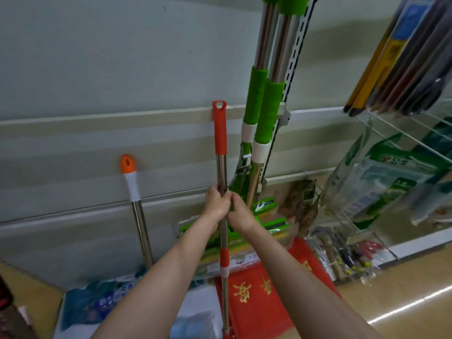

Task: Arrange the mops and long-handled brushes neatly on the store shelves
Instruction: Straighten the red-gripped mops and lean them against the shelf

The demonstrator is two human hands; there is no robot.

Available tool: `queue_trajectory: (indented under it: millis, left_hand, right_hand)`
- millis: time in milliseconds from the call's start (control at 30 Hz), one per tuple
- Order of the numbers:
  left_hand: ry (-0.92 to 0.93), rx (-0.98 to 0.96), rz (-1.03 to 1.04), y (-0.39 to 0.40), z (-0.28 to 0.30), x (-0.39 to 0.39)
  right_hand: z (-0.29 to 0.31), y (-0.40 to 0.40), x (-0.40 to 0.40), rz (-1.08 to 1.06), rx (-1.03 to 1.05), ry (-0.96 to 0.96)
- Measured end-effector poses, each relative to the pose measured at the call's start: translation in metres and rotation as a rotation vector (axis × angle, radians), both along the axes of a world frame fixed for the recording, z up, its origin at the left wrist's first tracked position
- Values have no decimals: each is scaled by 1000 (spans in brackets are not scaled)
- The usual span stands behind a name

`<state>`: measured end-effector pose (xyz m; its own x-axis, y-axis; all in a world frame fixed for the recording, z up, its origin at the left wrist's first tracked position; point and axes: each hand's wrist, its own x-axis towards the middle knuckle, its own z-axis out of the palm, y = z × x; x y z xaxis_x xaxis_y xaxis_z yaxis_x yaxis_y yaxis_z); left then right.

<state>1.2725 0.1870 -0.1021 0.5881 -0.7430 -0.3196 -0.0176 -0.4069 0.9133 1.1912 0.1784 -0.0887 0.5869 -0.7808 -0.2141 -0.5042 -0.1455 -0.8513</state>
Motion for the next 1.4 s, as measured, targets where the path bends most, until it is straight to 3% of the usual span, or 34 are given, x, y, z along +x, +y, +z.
queue_trajectory:
  millis: [133,267,467,800,1100,1400]
  left_hand:
    - [30,-54,8,-23,7,7]
    - [-195,6,-33,-6,11,-10]
    - [-398,-22,-154,45,17,-39]
    - [-400,-65,-219,100,82,-78]
    - [-432,-150,-222,179,126,-130]
    - [-466,-233,-170,250,199,-154]
  right_hand:
    - [-8,-18,8,70,-6,-88]
    - [-8,-17,-10,144,70,-92]
    - [-12,6,-38,190,-62,130]
    - [35,61,-77,136,-305,150]
    - [82,136,-131,144,-347,203]
    - [160,205,-156,150,-447,121]
